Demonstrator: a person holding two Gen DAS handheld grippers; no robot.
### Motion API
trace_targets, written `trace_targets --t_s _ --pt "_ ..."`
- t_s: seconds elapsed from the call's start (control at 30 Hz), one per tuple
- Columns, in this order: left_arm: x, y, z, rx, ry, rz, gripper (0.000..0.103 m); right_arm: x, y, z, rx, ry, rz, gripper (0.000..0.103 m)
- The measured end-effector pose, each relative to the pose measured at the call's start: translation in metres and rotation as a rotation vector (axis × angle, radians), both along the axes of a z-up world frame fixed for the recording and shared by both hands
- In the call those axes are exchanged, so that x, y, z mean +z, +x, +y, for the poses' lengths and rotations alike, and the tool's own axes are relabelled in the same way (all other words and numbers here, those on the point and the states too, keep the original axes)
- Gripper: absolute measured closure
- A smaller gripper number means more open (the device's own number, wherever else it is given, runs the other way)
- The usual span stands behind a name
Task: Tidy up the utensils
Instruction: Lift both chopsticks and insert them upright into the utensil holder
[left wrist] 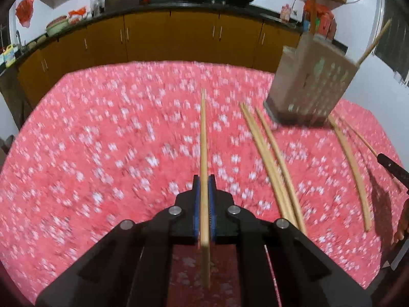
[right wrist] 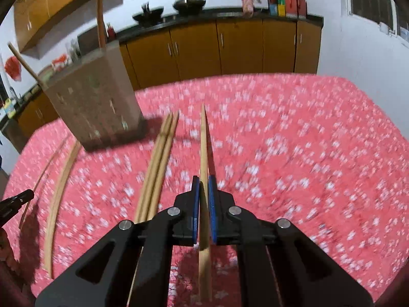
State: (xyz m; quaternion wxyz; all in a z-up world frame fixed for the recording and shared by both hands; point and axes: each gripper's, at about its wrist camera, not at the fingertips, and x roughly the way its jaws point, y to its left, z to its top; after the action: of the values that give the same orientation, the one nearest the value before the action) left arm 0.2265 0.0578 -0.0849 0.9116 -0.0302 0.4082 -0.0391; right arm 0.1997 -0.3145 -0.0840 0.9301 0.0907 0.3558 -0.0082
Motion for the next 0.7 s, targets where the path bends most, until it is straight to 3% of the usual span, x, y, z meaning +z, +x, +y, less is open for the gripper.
trace_targets --t_s 0.3,0.47,0.7 --pt "0.063 -0.008 0.01 0.01 -0.028 -0.166 0.096 0.053 -0.013 -0.013 -0.051 0.003 -0.17 0.095" --pt "0.093 -0.012 0.014 0.025 -0.069 -0.255 0.096 0.066 -0.015 -0.015 -0.058 0.0 -0.216 0.095" --pt "0.116 -0.013 0.015 0.024 -0.071 -0.316 0.096 0.078 -0.017 -0.013 -0.052 -0.008 -0.255 0.095"
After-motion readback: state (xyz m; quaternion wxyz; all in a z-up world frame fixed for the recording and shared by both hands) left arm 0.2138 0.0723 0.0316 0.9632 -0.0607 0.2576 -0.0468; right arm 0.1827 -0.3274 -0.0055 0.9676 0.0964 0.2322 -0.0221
